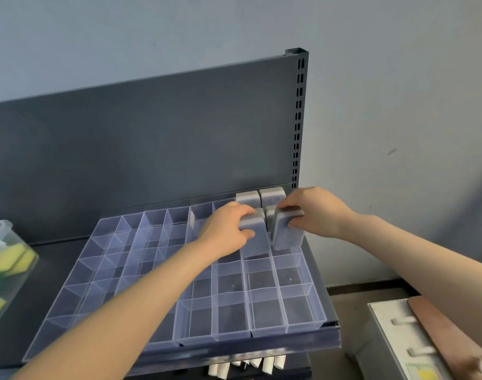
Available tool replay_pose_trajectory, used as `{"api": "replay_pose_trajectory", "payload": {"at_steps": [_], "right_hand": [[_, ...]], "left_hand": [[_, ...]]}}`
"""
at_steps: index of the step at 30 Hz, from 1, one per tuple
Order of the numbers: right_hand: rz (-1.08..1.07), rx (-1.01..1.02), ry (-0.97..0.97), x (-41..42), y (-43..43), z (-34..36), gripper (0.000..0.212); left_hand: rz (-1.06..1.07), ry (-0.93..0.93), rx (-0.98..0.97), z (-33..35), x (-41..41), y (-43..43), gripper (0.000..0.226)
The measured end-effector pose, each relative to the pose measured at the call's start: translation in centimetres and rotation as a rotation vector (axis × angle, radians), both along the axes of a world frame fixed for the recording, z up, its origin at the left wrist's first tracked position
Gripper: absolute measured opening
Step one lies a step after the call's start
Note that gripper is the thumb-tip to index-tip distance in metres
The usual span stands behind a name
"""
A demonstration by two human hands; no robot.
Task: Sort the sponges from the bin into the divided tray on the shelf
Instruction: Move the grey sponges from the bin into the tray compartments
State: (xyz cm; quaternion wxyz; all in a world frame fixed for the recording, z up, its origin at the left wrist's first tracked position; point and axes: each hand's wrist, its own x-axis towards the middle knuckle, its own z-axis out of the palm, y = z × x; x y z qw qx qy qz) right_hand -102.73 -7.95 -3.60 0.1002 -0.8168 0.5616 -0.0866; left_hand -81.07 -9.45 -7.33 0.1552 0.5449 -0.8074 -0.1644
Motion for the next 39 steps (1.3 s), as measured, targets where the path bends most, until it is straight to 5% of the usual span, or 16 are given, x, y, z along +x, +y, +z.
{"api": "replay_pose_trajectory", "payload": {"at_steps": [25, 39], "right_hand": [[-0.048, 0.031, 0.066, 2.1, -0.4, -1.3, 0.04], [-0.159, 0.009, 0.044, 3.2, 0.8, -5.0, 0.031]], "left_hand": [[-0.172, -0.111, -0.033, -0.6, -0.2, -1.0, 0.05], [-0.103, 0.013, -0.031, -3.7, -0.1, -0.3, 0.032]]}}
